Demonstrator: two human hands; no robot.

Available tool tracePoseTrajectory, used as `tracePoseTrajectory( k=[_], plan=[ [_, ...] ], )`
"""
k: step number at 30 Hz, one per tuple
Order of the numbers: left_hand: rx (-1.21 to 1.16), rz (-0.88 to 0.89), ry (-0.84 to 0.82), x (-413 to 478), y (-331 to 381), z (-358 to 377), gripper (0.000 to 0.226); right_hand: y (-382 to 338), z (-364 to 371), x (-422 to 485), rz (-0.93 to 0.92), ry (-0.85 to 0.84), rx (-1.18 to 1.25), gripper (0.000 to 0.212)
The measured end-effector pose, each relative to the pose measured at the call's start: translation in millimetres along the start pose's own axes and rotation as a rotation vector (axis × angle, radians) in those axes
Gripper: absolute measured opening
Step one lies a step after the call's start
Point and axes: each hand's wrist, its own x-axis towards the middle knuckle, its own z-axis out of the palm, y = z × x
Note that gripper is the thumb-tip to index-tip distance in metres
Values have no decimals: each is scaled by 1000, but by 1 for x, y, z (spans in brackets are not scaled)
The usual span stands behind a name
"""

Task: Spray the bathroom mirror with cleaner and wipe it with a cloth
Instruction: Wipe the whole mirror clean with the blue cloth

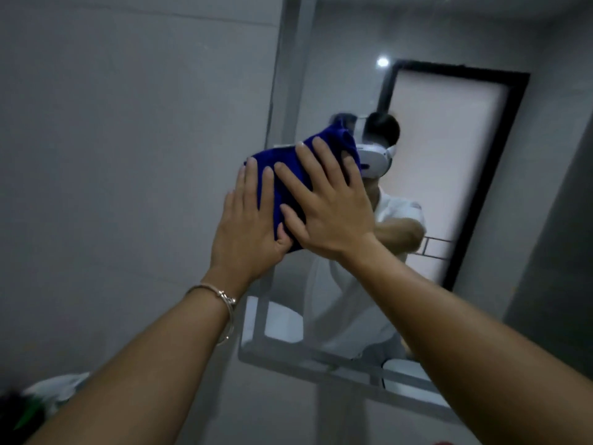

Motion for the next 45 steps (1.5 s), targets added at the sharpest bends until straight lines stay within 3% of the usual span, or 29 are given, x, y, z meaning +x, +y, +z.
tracePoseTrajectory(
  k=[12, 22, 31, 39, 45],
  plan=[
    [-47, -88, -170, -103, 5, 33, 75, -58, 18, -85, -58, -99, 34, 58],
    [-182, -256, -145, -168, 24, 58, 67, -92, 33, -136, -160, -142, 42, 55],
    [-262, -406, -172, -205, 47, 73, 76, -98, 34, -160, -249, -162, 44, 49],
    [-439, -698, -196, -224, 126, 86, 85, -76, 23, -210, -360, -208, 64, 49],
    [-521, -762, -239, -221, 234, 102, 87, 2, -12, -269, -434, -259, 98, 57]
  ],
)
